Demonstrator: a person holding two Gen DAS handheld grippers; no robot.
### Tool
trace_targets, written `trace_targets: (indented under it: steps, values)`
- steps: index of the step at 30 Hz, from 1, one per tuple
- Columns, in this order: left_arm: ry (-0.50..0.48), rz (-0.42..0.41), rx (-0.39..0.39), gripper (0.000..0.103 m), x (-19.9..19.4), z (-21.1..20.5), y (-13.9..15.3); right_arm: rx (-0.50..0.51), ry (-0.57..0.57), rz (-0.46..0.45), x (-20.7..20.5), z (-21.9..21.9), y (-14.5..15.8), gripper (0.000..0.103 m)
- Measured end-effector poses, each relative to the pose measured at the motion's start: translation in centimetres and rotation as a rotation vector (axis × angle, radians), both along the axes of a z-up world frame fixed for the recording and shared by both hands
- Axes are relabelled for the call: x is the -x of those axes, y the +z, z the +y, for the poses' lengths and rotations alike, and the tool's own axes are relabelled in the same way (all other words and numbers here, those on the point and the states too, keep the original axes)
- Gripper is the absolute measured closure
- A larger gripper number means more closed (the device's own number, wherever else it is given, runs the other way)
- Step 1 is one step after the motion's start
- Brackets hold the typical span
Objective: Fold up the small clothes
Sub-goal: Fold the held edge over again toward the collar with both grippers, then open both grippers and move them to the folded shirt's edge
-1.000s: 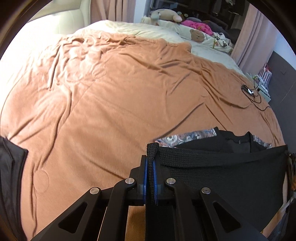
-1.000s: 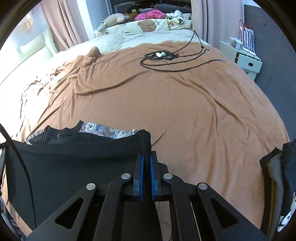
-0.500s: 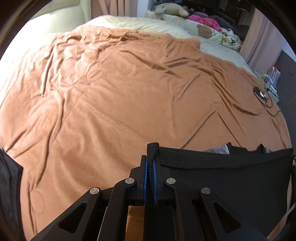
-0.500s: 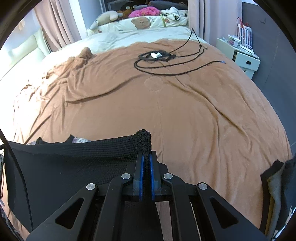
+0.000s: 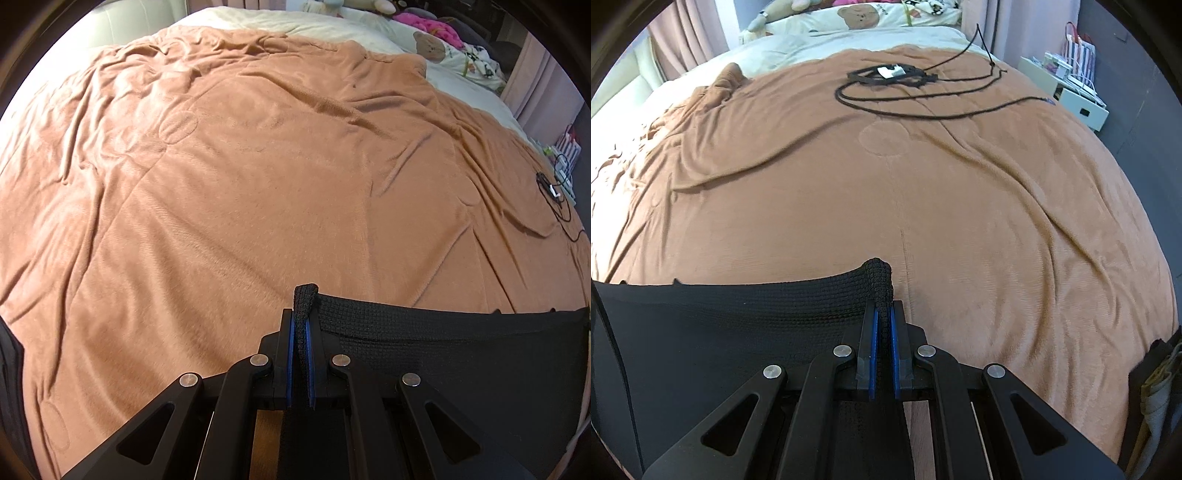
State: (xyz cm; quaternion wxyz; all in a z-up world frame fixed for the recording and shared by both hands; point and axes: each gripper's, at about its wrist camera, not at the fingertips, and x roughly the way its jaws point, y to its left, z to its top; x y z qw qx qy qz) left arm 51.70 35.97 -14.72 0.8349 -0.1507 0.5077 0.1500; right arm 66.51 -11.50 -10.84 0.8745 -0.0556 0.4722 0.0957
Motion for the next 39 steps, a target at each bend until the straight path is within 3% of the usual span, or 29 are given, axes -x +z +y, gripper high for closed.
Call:
trace_targets:
  steps: [7, 9, 10, 11, 13, 17, 30, 39]
  values:
    - [0.008, 0.041, 0.046, 0.094, -0.9, 0.0, -1.7, -0.006, -0.041, 0.059, -1.7, 0.3, -1.9, 0.097]
    - [0.006, 0.036, 0.058, 0.08, -0.4, -0.2, -1.4, 0.003, -0.031, 0.058, -1.5, 0.5, -1.8, 0.09]
    - [0.007, 0.033, 0.062, 0.069, -0.1, -0.2, -1.3, 0.006, -0.021, 0.055, -1.3, 0.7, -1.6, 0.078]
    - [0.011, 0.026, 0.062, 0.065, 0.3, -0.2, -1.0, 0.004, -0.015, 0.053, -1.0, 0.6, -1.5, 0.061]
    - [0.014, 0.008, 0.059, 0.058, 1.1, -0.5, -0.3, -0.011, -0.003, 0.031, -0.2, 0.4, -0.8, 0.047]
    - [0.005, -0.012, 0.074, 0.046, 3.1, -1.3, 1.1, -0.058, 0.013, 0.017, 1.7, 0.0, 0.4, 0.047]
    - [0.022, -0.045, 0.105, 0.045, 13.0, -4.6, 5.5, -0.184, 0.008, 0.003, 11.0, -4.2, 4.0, 0.047]
    - [0.026, -0.074, 0.141, 0.045, 19.7, -6.8, 5.8, -0.206, 0.024, 0.0, 18.5, -7.9, 4.2, 0.047]
